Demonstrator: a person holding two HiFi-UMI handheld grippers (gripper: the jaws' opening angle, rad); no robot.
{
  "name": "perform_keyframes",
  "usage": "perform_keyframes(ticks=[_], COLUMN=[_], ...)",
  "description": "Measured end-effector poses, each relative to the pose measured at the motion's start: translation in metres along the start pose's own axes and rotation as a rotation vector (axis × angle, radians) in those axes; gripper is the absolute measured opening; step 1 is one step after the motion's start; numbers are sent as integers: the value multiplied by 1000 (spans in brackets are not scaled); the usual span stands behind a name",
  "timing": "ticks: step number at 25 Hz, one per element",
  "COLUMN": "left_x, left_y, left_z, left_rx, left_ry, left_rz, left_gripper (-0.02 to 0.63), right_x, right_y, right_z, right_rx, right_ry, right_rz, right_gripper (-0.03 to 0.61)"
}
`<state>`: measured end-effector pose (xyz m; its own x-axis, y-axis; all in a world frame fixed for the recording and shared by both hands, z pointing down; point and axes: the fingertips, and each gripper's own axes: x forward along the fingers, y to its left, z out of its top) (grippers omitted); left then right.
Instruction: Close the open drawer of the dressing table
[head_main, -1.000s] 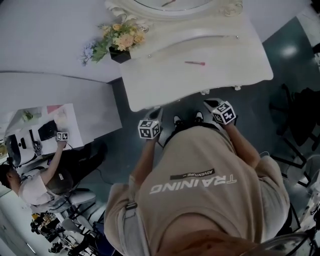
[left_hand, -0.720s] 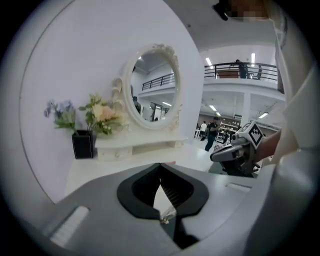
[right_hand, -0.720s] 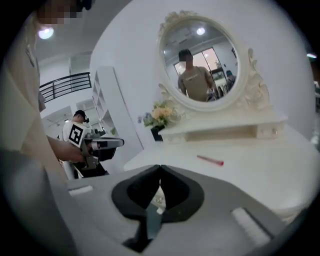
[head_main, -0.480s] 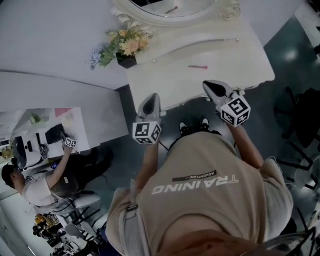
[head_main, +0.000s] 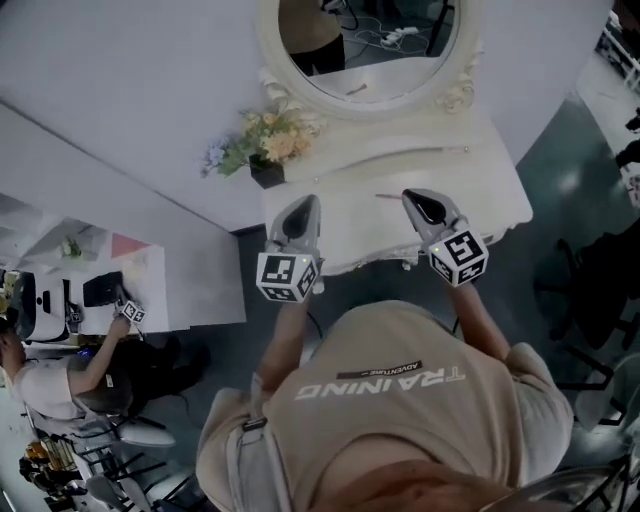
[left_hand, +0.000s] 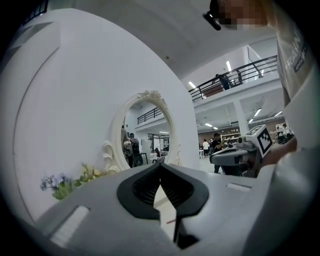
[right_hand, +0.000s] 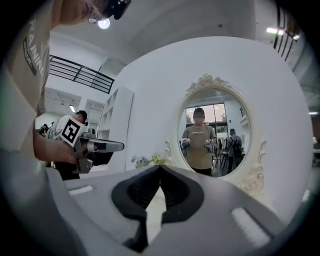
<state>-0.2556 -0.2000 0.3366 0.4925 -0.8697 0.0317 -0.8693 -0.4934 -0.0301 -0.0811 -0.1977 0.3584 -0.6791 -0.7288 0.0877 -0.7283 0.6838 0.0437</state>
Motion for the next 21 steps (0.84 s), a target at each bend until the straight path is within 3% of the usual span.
perform_keyframes(ticks=[12,17,21], left_x=[-11,-8,-2], left_y=[11,12,19], left_z=[-11,-17,-15], left_rx=[1,89,88], left_ry=[62,91,80], left_rz=[32,24,4], left_gripper=[6,6,6], right_x=[0,13,25], right_y=[-2,-1,-2], right_z=[-8,-10,-5], right_rx=[-5,-11,-26], right_ry=[53,57,50], right_rz=[19,30,24], right_gripper=[5,5,5])
